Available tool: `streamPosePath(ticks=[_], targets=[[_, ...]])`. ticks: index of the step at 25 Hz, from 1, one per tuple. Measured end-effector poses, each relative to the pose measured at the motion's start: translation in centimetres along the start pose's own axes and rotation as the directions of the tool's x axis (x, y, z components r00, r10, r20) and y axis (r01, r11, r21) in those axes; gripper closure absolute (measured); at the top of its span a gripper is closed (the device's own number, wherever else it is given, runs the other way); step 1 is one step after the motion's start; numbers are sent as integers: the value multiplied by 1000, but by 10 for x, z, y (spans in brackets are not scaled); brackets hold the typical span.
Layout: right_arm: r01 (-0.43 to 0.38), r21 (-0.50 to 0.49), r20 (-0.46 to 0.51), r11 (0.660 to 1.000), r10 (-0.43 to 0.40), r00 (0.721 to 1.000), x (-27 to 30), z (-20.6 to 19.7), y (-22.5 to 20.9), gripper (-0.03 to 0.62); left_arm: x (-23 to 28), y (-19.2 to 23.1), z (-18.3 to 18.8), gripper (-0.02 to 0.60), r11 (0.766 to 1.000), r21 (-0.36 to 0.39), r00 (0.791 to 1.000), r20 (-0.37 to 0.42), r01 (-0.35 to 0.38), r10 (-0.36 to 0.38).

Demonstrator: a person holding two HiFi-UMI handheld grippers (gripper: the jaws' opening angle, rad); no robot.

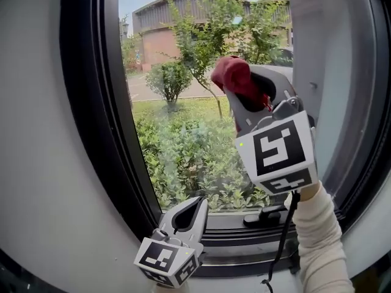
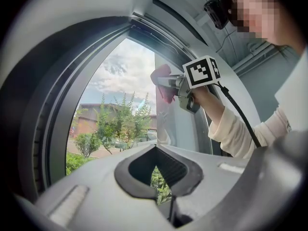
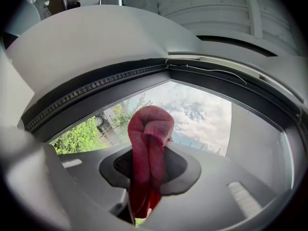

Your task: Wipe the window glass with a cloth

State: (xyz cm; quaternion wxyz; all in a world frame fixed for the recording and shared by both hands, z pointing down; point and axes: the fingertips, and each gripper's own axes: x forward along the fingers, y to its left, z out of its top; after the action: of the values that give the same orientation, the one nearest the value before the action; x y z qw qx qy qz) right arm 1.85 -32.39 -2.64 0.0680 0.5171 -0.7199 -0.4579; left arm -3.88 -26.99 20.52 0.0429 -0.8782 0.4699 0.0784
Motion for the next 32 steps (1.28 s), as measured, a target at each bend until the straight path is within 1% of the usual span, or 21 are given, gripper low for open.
streamPosePath(ticks=[2,7,13,18,20,26,32], targets=[[-2,14,3,1000,2,1000,-1,1,0,468,-2,-1,2,581,1000,2,1000,5,-2,2],[36,7,10,999,-36,999,-5,-5,6,474,-5,-3,-3,581,1000,2,1000,8,-3,3],[20,59,-19,998,-19,1000,-23,-27,20,476,-12,-16,-15,581,1000,-10,1000,-12,6,-6],[13,66,-52,998,-9,999,-43,-53,42,476,-15,-29,-25,581,1000,0,1000,-18,13,-13],[7,73,-75,997,-1,997,-52,-66,49,476,-13,-37,-26,581,1000,9,999,-27,19,-19],[-17,139,-164,990,40,986,-78,-106,66,475,-4,-53,-19,581,998,61,995,-92,34,-28],[-33,159,-252,987,73,965,-106,-143,91,476,8,-60,1,581,992,120,996,-82,35,-25]])
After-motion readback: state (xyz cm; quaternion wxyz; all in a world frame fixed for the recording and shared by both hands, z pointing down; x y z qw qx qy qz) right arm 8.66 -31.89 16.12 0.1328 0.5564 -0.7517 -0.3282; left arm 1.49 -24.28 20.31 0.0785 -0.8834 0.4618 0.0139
